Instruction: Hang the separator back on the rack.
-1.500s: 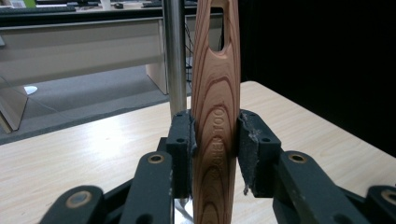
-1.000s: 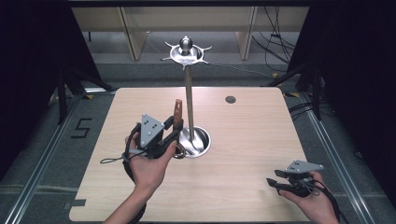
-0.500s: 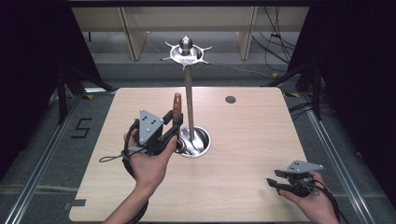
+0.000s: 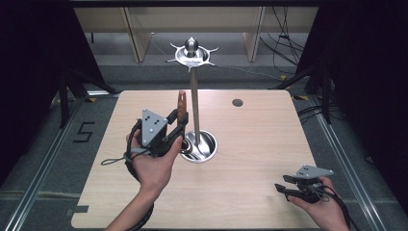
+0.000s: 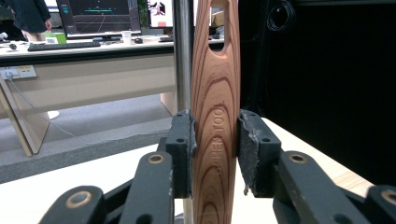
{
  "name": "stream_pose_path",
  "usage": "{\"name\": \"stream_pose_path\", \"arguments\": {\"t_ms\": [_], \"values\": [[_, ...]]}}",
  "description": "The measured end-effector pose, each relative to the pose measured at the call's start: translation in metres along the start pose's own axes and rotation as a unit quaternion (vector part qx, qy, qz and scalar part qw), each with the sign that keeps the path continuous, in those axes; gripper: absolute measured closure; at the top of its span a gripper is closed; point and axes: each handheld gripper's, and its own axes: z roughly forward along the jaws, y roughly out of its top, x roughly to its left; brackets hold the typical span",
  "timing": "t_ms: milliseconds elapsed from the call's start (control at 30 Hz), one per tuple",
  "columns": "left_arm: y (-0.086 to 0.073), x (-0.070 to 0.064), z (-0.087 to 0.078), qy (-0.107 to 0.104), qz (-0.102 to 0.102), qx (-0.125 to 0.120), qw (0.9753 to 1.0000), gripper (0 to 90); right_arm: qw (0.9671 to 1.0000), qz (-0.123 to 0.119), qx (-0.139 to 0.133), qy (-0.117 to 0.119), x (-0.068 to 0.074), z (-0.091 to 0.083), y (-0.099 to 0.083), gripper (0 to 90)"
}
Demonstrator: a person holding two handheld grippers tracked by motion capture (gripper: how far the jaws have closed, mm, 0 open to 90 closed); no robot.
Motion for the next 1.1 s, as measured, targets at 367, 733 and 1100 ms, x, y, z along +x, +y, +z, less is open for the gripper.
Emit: {"name": "stream_pose_path", "arguments": {"t_ms": [367, 733, 1100], "values": [[0.006, -0.002, 0.001, 0.003, 0.005, -0.008, 1.0, 67.2, 1.0, 0.001, 0.001, 0.001, 0.0, 0.0, 0.0, 51.5], [0.011, -0.006, 0.003, 0.007, 0.006, -0.017, 0.9998, 67.1, 1.0, -0.001, -0.001, 0.002, 0.0, 0.0, 0.0, 51.5], [0.015, -0.009, 0.004, 0.009, 0.008, -0.022, 0.9997, 67.1, 1.0, -0.009, 0.0, -0.001, -0.002, -0.001, 0.001, 51.4]]}}
